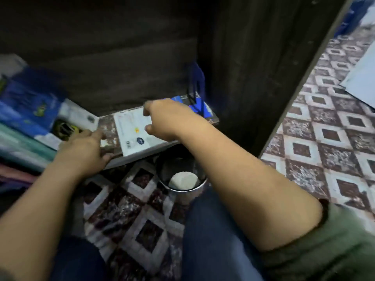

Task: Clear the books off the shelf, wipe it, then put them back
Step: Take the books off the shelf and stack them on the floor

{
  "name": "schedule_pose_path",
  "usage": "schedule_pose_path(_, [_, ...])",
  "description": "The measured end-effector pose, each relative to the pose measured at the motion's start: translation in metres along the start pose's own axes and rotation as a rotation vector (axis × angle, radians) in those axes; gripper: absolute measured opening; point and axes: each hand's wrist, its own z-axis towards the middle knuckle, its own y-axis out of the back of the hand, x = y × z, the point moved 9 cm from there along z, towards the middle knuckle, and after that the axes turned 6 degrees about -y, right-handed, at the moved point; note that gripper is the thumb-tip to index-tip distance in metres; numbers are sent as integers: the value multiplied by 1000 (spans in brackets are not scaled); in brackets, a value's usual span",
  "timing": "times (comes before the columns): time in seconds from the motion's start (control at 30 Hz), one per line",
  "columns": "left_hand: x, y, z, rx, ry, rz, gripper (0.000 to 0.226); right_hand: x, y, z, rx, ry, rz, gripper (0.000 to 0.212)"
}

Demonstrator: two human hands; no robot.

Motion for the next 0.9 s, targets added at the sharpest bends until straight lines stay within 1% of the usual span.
schedule_pose_path(0.07, [22,-5,-8,6,76,-46,65,14,-30,29,56,-11,-66,38])
schedule_pose_path(0.13, [34,2,-13,-69,97,-31,63,17,-69,45,131,-4,-123,40])
schedule_pose_path(0.23, [36,32,-19,-322,59,-11,55,13,-119,55,244,53,-203,47])
schedule_pose_path(0.3, [39,51,-27,-483,54,-9,50,10,-135,62,281,70,-249,56])
schedule_pose_path(0.37, [49,64,-35,-573,100,23,51,13,-143,67,290,77,-266,64])
schedule_pose_path(0.43, [65,73,-45,-620,173,34,57,19,-154,69,300,86,-303,66])
schedule_pose_path(0.57, [86,88,-60,-692,249,28,73,25,-162,73,266,73,-296,55])
schedule_pose_path(0.67, [104,106,-67,-755,338,-2,79,27,-160,75,269,78,-283,51])
schedule_pose_path(0.73, [119,113,-68,-762,381,-27,76,28,-160,74,276,71,-285,51])
schedule_pose_path(0.83, [129,115,-63,-726,370,-26,64,33,-158,71,282,59,-291,50])
schedule_pose_path(0.9, [129,115,-62,-702,364,-8,61,49,-147,68,258,102,-262,48])
